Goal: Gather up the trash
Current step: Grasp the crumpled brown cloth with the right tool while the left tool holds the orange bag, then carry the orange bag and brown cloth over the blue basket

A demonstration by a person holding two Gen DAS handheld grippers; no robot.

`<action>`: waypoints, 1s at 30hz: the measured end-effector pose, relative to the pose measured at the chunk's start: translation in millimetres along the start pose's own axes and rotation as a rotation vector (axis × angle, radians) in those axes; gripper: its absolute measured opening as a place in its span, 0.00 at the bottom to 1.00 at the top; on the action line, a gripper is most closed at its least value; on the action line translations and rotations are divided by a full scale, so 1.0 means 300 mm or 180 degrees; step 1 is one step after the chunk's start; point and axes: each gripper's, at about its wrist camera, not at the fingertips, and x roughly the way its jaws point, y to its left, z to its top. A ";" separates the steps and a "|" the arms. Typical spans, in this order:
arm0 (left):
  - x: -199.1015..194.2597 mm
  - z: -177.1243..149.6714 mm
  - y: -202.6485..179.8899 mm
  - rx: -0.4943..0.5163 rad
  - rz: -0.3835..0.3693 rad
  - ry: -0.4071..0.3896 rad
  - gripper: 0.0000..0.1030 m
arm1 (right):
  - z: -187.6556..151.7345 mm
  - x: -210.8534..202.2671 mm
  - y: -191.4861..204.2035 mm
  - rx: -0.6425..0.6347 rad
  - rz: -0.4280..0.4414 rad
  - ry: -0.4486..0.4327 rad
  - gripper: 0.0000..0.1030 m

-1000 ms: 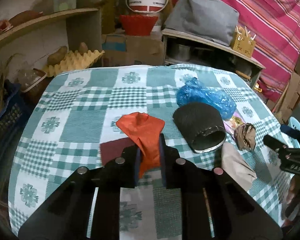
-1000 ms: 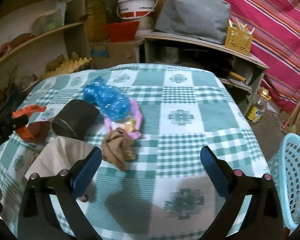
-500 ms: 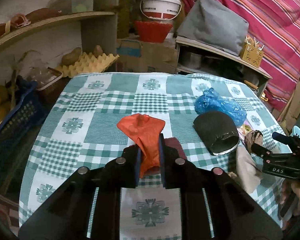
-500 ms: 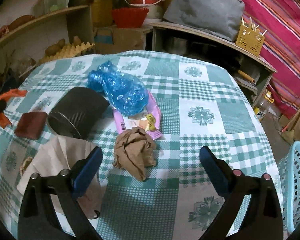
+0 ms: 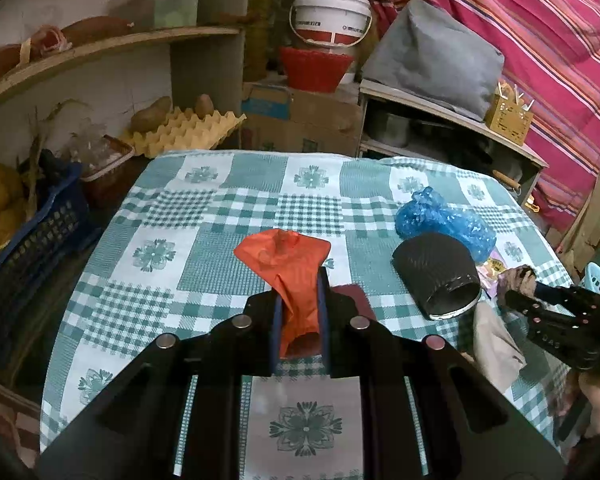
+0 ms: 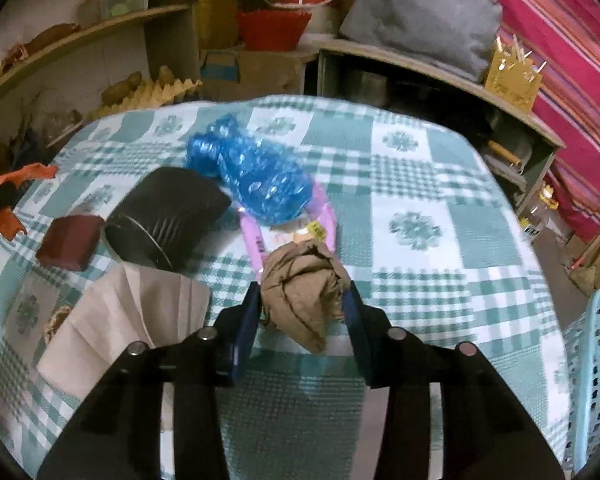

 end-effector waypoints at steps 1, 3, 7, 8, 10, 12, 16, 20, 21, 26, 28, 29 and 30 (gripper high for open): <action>-0.009 0.004 -0.007 0.0009 0.0003 -0.0028 0.13 | 0.001 -0.014 -0.008 -0.0006 -0.0019 -0.0037 0.40; -0.023 0.011 -0.019 0.0004 -0.0015 -0.0065 0.13 | 0.003 -0.056 -0.031 -0.0002 -0.0071 -0.0131 0.40; -0.054 0.025 -0.060 0.0032 -0.0037 -0.0153 0.13 | -0.003 -0.131 -0.099 0.0019 -0.0189 -0.0267 0.40; -0.062 0.028 -0.073 0.0044 -0.0043 -0.0170 0.13 | -0.007 -0.147 -0.119 0.0035 -0.0216 -0.0290 0.40; -0.081 0.034 -0.100 0.0055 -0.0077 -0.0216 0.13 | -0.016 -0.188 -0.173 0.0098 -0.0264 -0.0337 0.40; -0.095 0.040 -0.127 0.0051 -0.0117 -0.0248 0.13 | -0.024 -0.218 -0.230 0.0170 -0.0307 -0.0373 0.40; -0.129 0.052 -0.215 0.0095 -0.0215 -0.0309 0.13 | -0.052 -0.266 -0.340 0.0314 -0.0421 -0.0413 0.40; -0.163 0.065 -0.329 0.0243 -0.0244 -0.0384 0.13 | -0.082 -0.319 -0.459 0.0464 -0.0529 -0.0448 0.40; -0.170 0.066 -0.349 0.0276 -0.0249 -0.0393 0.13 | -0.089 -0.332 -0.484 0.0496 -0.0549 -0.0463 0.40; -0.209 0.082 -0.494 0.0409 -0.0332 -0.0462 0.13 | -0.125 -0.391 -0.627 0.0695 -0.0644 -0.0516 0.40; -0.219 0.083 -0.554 0.0460 -0.0393 -0.0492 0.13 | -0.147 -0.412 -0.686 0.0796 -0.0679 -0.0525 0.40; -0.224 0.083 -0.585 0.0484 -0.0422 -0.0505 0.13 | -0.159 -0.421 -0.715 0.0840 -0.0699 -0.0527 0.40; -0.228 0.080 -0.614 0.0505 -0.0449 -0.0514 0.13 | -0.172 -0.433 -0.746 0.0881 -0.0725 -0.0530 0.40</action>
